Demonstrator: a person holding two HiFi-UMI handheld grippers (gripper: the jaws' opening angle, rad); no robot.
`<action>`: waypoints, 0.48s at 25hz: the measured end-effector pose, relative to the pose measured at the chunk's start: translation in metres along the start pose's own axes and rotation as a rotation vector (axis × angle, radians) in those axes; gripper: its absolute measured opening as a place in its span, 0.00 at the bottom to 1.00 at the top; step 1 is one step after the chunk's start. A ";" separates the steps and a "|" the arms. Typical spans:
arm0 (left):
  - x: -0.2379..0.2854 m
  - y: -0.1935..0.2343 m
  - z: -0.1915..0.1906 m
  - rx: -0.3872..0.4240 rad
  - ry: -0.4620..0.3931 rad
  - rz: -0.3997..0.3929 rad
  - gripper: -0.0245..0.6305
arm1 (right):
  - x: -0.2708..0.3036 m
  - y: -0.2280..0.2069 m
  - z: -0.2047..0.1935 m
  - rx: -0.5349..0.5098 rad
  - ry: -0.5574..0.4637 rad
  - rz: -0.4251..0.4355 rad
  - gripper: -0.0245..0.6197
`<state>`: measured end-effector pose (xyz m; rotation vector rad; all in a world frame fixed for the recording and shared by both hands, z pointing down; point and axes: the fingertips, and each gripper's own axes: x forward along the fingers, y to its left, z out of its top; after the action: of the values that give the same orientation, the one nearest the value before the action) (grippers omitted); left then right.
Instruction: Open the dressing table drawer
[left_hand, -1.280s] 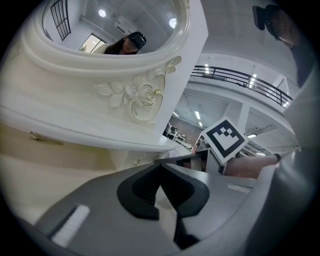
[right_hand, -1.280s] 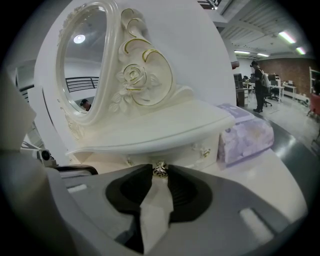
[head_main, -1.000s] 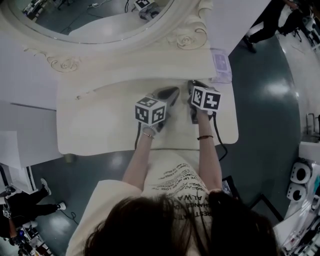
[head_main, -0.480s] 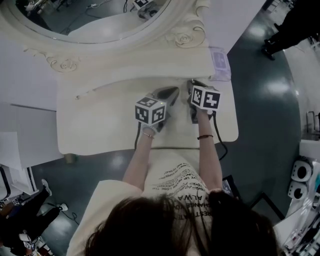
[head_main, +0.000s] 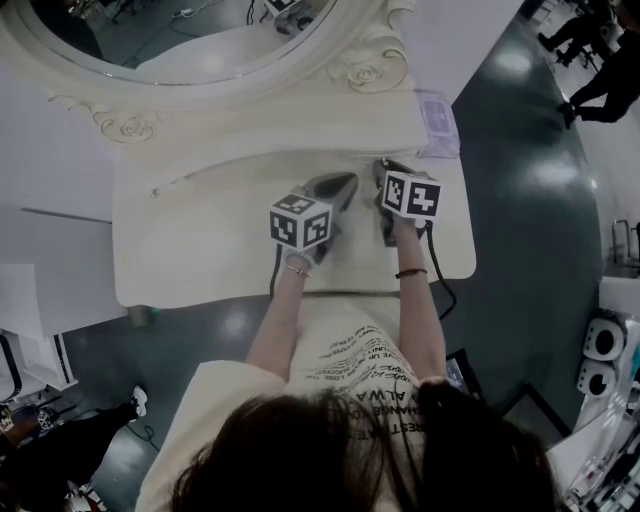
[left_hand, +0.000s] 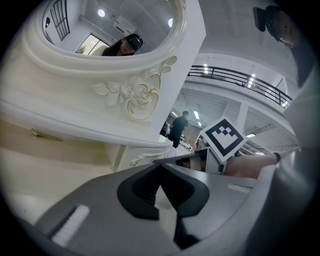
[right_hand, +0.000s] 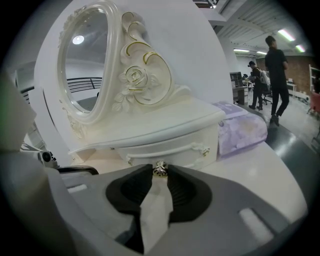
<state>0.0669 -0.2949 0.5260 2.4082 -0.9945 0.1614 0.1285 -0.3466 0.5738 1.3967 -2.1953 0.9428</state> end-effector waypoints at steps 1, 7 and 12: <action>0.000 -0.001 0.000 0.000 0.000 0.000 0.04 | -0.001 0.000 -0.001 0.000 0.000 0.001 0.20; -0.003 -0.005 -0.003 0.005 -0.002 0.002 0.04 | -0.005 0.001 -0.006 0.005 -0.002 0.013 0.20; -0.007 -0.008 -0.005 0.005 -0.003 0.003 0.04 | -0.008 0.002 -0.010 0.007 0.003 0.014 0.20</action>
<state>0.0677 -0.2838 0.5246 2.4124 -1.0005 0.1617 0.1296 -0.3336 0.5754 1.3844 -2.2041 0.9573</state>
